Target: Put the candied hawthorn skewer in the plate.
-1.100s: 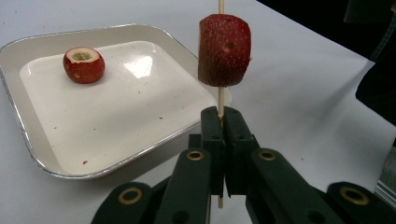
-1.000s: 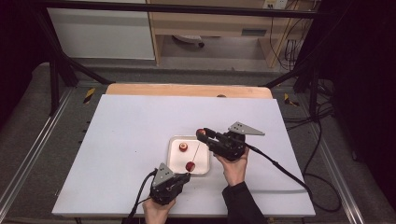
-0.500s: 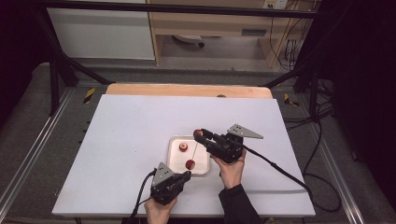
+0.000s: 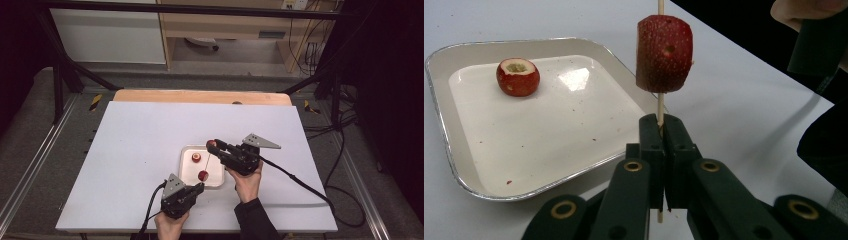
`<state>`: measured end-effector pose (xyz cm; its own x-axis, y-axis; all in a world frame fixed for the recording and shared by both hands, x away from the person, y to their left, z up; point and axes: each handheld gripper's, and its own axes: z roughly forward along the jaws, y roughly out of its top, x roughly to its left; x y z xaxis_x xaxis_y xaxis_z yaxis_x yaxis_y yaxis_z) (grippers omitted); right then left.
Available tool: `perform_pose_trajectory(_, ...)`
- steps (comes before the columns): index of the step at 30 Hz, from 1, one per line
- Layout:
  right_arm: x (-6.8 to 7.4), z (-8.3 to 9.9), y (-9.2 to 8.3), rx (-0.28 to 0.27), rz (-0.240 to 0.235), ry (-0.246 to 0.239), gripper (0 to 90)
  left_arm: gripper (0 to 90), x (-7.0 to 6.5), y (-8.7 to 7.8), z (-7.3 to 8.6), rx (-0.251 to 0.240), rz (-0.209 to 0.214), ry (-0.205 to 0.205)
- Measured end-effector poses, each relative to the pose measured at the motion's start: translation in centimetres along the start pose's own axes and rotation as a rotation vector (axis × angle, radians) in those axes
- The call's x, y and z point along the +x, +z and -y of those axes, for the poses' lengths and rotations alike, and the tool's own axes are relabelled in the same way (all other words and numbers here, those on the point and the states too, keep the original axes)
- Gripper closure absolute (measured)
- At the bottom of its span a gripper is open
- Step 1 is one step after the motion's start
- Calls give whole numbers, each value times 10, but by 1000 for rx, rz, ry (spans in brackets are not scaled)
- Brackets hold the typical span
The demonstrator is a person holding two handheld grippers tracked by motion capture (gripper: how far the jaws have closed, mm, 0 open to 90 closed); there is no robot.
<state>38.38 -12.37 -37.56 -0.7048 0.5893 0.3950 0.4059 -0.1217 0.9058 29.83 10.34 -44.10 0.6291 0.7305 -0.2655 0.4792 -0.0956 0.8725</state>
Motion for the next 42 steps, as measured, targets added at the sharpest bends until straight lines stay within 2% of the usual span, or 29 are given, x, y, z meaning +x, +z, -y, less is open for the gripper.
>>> perform_pose_trajectory(9,1,3,2,5,-2,-7,618,883,0,2,1,11,0,-26)
perform_pose_trajectory(15,2,5,0,6,-4,-34,617,883,2,4,1,25,5,-69)
perform_pose_trajectory(20,2,6,1,14,15,-63,618,884,0,4,2,29,16,-79)
perform_pose_trajectory(28,4,8,0,7,25,-68,619,884,-1,4,1,24,30,-107)
perform_pose_trajectory(32,5,7,-2,-4,17,-48,621,883,-2,4,1,14,26,-100)
perform_pose_trajectory(39,2,3,0,28,-18,2,620,884,-2,4,1,20,1,-57)
perform_pose_trajectory(42,2,3,-1,21,-22,5,621,884,-3,3,1,9,-2,-66)
